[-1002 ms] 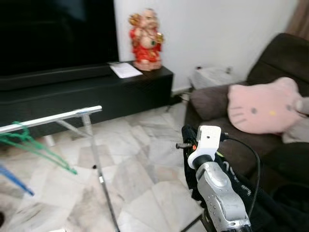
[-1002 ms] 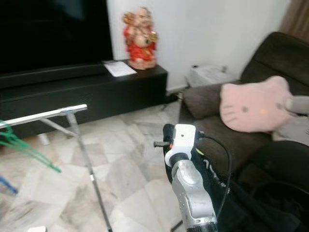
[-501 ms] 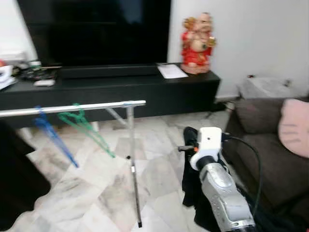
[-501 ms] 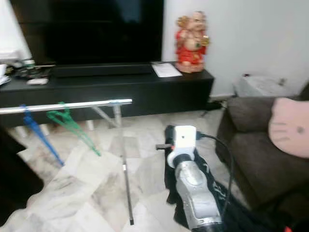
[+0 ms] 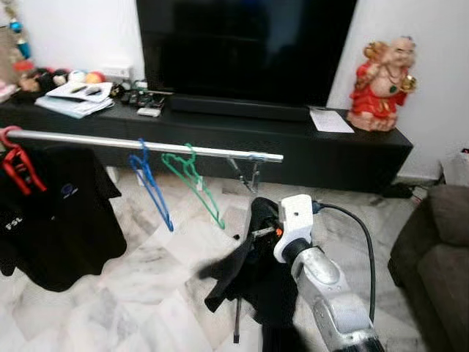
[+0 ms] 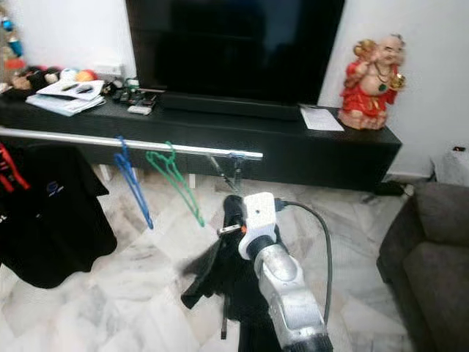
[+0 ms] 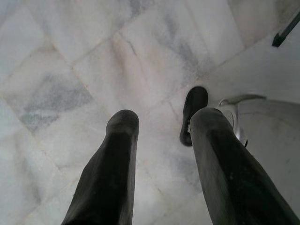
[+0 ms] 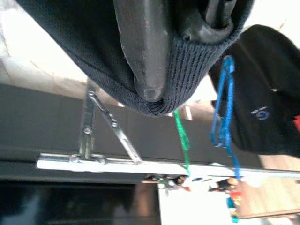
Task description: Hang hanger
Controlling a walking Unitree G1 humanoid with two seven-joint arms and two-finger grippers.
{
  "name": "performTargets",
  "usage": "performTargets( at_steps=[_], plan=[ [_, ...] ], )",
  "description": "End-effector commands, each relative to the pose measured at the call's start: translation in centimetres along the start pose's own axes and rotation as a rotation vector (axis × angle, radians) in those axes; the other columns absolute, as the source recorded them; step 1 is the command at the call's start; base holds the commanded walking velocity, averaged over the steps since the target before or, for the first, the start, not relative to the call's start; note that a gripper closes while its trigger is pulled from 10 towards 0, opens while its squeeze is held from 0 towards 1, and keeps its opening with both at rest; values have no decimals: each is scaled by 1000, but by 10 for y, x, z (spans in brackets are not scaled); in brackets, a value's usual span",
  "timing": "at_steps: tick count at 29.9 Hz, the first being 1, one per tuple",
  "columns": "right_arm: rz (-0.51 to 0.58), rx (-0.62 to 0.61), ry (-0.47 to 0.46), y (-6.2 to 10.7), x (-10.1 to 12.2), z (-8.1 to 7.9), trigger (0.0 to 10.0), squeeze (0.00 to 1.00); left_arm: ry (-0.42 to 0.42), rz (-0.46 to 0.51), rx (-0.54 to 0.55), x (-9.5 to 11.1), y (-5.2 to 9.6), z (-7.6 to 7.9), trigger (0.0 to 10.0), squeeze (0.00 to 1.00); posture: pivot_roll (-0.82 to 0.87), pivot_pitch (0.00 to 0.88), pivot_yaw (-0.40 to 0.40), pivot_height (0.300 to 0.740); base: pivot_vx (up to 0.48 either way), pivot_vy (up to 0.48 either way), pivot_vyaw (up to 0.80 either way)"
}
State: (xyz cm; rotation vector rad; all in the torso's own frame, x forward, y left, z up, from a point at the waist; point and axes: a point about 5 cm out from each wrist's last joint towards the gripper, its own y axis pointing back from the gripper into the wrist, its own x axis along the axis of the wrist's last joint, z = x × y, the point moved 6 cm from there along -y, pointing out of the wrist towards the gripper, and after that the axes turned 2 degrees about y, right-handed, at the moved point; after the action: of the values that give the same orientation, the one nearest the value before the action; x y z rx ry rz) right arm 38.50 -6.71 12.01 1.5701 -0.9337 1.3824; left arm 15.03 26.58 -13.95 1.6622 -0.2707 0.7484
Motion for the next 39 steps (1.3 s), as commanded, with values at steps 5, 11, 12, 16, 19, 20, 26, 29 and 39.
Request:
performTargets(
  at_steps=[5,11,12,16,19,20,26,29,39],
  plan=[
    [-41,-409,-100,19,-14,109,10000,0,-11,-24,5,-4,0,-3,10000,0,53,0,-45,740,0,0,0],
    [-97,-486,-68,36,-31,130,10000,0,-13,-41,20,-8,2,-14,10000,0,46,0,-35,740,0,0,0],
    [-100,-484,-68,37,-33,129,10000,0,-14,-41,21,-7,2,-15,10000,0,46,0,-34,740,0,0,0],
    [-125,-482,-81,39,-47,125,10000,0,-25,-38,19,-2,0,-15,10000,0,50,0,-32,740,0,0,0],
    [-139,-474,-80,39,-52,125,10000,0,-35,-38,16,0,-1,-13,10000,0,51,0,-32,740,0,0,0],
    [-142,-466,-76,38,-54,126,10000,0,-38,-39,15,0,-1,-13,10000,0,51,0,-32,740,0,0,0],
    [-125,-446,-34,45,-57,140,10000,0,-43,-47,13,-1,-1,-11,10000,0,52,0,-34,740,0,0,0],
    [-125,-470,-52,51,-61,149,10000,0,-45,-52,12,-3,0,-11,10000,0,57,0,-36,740,0,0,0],
    [-96,-456,-96,50,-63,142,10000,0,-58,-63,4,-8,1,-11,10000,0,49,0,-25,740,0,0,0]
  ],
)
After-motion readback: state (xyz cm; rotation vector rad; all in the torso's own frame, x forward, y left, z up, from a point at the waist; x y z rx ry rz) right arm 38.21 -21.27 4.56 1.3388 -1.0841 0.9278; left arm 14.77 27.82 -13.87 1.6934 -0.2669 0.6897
